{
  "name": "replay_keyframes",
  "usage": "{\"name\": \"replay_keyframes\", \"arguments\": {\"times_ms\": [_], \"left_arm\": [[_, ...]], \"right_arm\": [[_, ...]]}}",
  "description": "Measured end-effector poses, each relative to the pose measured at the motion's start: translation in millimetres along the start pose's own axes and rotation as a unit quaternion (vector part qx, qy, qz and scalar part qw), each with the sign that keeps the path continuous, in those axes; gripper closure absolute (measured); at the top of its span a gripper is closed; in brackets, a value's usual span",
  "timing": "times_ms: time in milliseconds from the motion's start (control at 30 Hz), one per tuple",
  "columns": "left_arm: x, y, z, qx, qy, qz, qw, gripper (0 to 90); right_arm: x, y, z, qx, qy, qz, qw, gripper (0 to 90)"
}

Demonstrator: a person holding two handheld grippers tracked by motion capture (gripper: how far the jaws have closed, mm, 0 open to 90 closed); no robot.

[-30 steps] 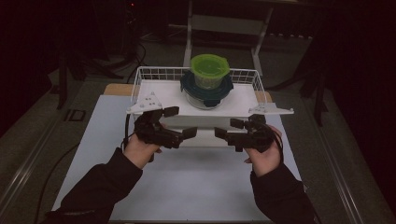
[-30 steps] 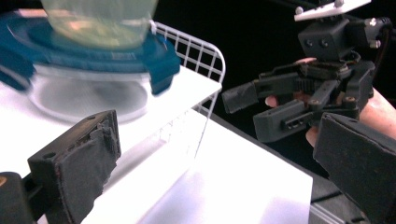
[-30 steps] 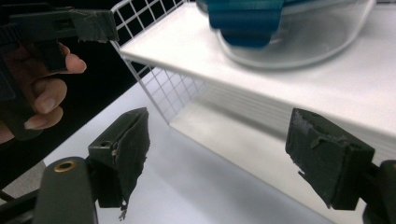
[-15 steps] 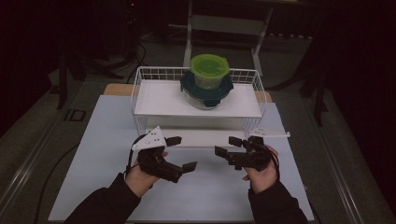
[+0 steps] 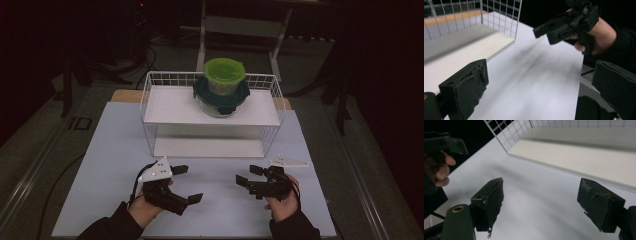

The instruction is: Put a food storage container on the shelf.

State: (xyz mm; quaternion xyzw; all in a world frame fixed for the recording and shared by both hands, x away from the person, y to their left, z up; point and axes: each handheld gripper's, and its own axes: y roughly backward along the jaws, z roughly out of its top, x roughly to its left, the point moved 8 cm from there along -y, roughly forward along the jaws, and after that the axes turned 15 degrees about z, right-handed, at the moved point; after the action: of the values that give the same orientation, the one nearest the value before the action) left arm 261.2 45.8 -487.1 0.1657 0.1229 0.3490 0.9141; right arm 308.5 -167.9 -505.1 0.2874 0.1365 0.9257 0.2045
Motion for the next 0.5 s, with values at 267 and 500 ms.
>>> {"name": "replay_keyframes", "arguments": {"times_ms": [267, 500], "left_arm": [[-1.3, 0.2, -26.9, 0.015, 0.000, -0.012, 0.9998, 0.5], [2.2, 2.9, -43.6, 0.023, 0.011, -0.006, 0.9997, 0.5]], "right_arm": [[-3.9, 6.3, -19.3, 0.006, 0.006, -0.005, 0.9999, 20.7], [-1.2, 12.4, -32.7, 0.016, 0.019, -0.014, 0.9996, 18.8]]}}
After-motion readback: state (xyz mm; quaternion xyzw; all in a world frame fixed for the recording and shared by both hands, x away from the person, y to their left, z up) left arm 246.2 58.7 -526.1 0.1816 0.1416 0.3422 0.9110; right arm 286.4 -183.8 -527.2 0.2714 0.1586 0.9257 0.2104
